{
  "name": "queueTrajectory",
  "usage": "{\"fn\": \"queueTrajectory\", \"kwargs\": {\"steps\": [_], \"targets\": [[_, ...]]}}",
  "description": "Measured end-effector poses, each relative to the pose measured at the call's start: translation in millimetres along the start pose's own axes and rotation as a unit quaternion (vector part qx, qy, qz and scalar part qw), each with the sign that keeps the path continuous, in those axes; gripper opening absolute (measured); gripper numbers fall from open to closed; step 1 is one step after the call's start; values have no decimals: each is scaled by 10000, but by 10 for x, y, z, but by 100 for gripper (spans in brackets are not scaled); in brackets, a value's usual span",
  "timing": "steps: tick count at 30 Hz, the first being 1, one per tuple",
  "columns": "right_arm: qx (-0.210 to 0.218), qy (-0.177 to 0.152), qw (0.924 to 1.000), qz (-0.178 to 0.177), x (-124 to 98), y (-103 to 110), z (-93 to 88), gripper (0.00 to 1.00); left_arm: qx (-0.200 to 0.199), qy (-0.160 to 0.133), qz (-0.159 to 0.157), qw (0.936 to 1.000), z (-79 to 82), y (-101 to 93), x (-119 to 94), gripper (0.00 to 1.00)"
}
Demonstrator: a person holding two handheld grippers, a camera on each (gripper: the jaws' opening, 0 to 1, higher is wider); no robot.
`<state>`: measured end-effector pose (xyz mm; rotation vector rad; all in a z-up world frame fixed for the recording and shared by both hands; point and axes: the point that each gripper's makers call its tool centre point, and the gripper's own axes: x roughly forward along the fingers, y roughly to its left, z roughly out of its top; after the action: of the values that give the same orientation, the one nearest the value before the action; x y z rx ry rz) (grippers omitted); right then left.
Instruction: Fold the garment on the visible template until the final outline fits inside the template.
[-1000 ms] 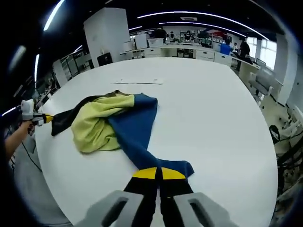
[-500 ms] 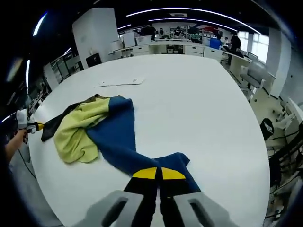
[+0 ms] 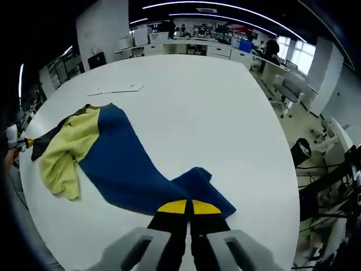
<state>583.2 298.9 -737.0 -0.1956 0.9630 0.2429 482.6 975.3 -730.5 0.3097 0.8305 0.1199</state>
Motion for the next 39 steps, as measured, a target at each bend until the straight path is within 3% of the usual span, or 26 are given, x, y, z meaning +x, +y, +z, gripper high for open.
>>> {"fn": "queueTrajectory", "kwargs": {"steps": [6, 13, 15, 32, 35, 37, 39], "targets": [[-89, 163, 9997, -136, 3, -64, -90, 0, -213, -131, 66, 9997, 92, 105, 36, 0], [-122, 76, 9996, -227, -37, -84, -59, 0, -269, -174, 12, 9995, 109, 127, 62, 0], [-172, -21, 9995, -261, -40, -107, -16, 0, -189, -190, 9, 9996, 112, 158, 84, 0], [-39, 110, 9989, -461, 39, -312, -51, 0, -119, -95, 215, 9997, 156, 410, 295, 0], [-72, 96, 9990, -440, 45, -308, -45, 0, -184, -95, 222, 9995, 153, 439, 301, 0], [-45, 95, 9995, -313, 52, -264, -55, 0, -454, -209, 201, 9985, 173, 444, 290, 0], [16, 13, 9998, -180, 53, -232, -45, 0, -460, -250, 206, 9984, 164, 439, 231, 8]]}}
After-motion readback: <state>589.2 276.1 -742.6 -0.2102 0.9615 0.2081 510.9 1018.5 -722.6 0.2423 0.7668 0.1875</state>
